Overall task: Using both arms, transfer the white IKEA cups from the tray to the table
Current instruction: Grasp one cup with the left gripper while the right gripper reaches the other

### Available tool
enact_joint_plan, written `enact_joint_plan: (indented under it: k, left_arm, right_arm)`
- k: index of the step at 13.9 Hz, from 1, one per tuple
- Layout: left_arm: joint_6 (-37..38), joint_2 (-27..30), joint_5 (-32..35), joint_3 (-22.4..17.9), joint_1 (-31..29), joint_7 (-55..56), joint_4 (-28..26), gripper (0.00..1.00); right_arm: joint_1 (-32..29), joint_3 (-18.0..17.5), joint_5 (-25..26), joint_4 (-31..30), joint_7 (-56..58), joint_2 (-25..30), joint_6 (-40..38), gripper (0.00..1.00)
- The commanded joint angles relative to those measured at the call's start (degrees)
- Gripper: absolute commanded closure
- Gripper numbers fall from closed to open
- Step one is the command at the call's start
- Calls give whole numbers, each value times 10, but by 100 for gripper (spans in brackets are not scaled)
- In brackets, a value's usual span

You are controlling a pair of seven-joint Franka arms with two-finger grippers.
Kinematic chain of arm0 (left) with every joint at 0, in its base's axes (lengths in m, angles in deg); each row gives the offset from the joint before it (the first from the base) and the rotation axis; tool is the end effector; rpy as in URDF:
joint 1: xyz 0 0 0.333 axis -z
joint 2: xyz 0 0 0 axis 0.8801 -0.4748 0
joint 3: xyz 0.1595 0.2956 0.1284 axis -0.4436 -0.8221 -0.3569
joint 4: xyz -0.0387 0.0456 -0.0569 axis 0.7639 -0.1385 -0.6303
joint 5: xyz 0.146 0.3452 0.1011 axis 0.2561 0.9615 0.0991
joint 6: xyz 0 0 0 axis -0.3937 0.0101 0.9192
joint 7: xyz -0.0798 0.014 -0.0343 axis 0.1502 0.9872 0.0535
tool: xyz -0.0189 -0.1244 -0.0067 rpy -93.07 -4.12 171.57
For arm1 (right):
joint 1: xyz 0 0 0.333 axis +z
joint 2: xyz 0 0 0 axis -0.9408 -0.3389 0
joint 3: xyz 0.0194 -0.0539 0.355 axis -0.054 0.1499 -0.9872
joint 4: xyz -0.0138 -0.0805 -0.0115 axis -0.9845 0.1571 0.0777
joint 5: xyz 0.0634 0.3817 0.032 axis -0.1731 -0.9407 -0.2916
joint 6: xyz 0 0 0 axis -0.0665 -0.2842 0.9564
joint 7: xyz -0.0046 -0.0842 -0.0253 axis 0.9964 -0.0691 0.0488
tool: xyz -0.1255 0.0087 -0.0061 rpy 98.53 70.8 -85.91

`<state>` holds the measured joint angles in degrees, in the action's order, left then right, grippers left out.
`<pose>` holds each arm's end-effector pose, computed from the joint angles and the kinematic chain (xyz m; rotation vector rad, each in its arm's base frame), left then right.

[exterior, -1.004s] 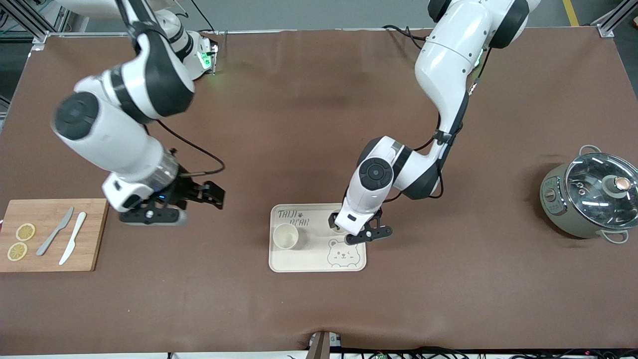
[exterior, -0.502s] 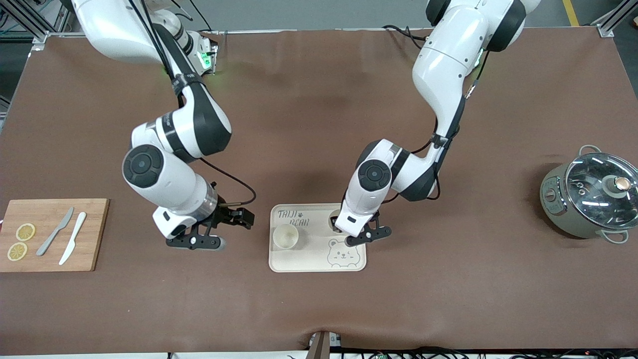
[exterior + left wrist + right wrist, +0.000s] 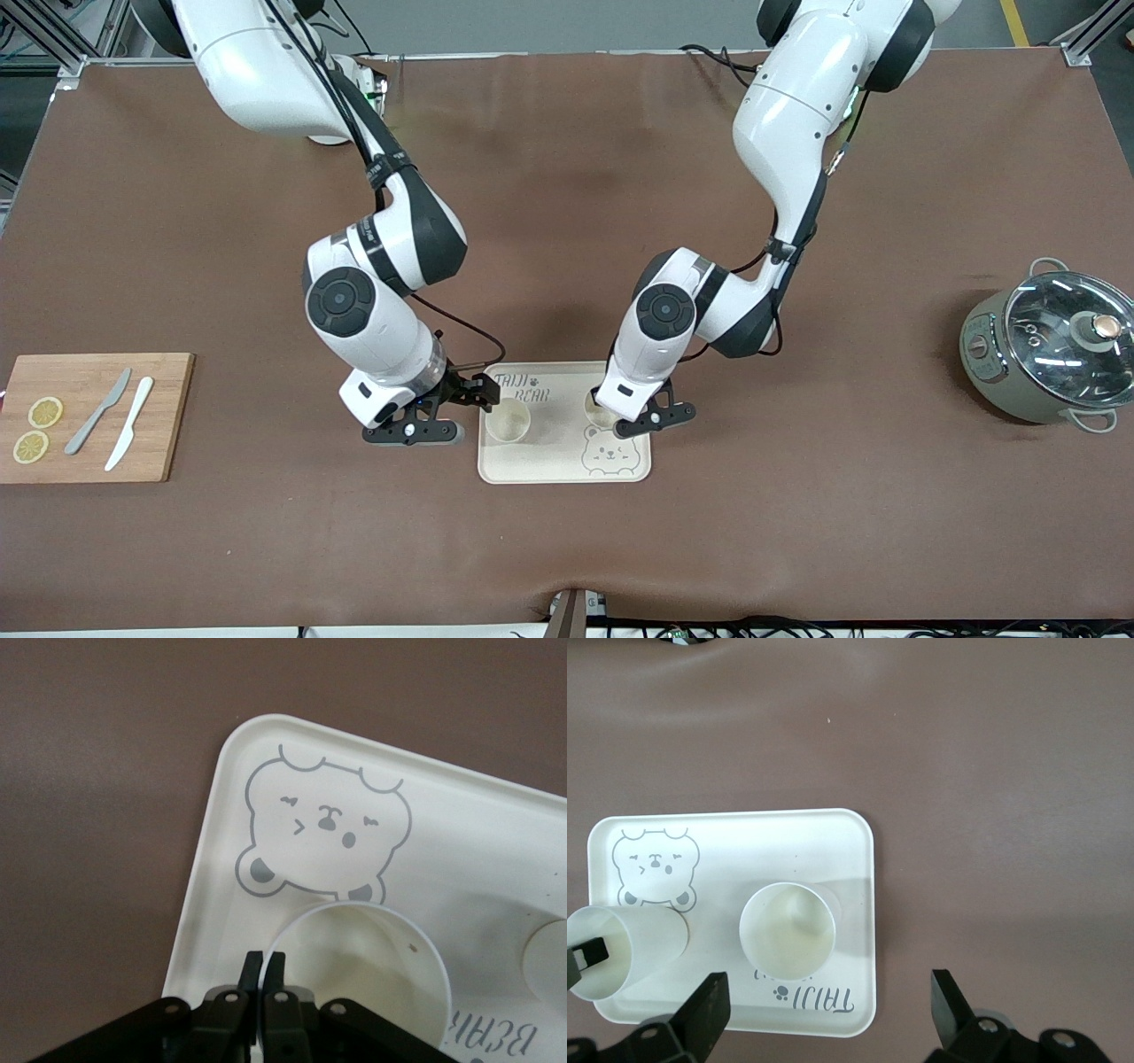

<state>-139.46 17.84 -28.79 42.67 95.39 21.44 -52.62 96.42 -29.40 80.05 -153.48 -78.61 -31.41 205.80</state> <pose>0.6630 -0.4460 0.2395 3.0014 0.3972 0.1632 0.7022 0.3533 0.3708 -2.9982 0.0024 -0.1845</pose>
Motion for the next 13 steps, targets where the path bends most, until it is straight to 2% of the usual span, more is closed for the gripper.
enact_joint_plan:
  k: [1,2,4,7,13]
  left_arm:
    - [-2,4,16,-6,6,17,7,100]
    - [3,11,17,-7,5,17,4,100]
    - [59,38,31,-7,1,16,-4,100]
    - [165,121,32,-5,-12,9,-13,100]
    - [173,283,28,-1,-50,-49,-158,100]
  right_arm:
    - [10,6,39,23,-12,-25,5,0]
    - [11,5,58,23,-12,-28,11,0]
    - [11,6,62,23,-13,-39,23,0]
    - [14,6,73,21,-15,-50,47,0]
    - [14,6,93,19,-15,-73,70,0]
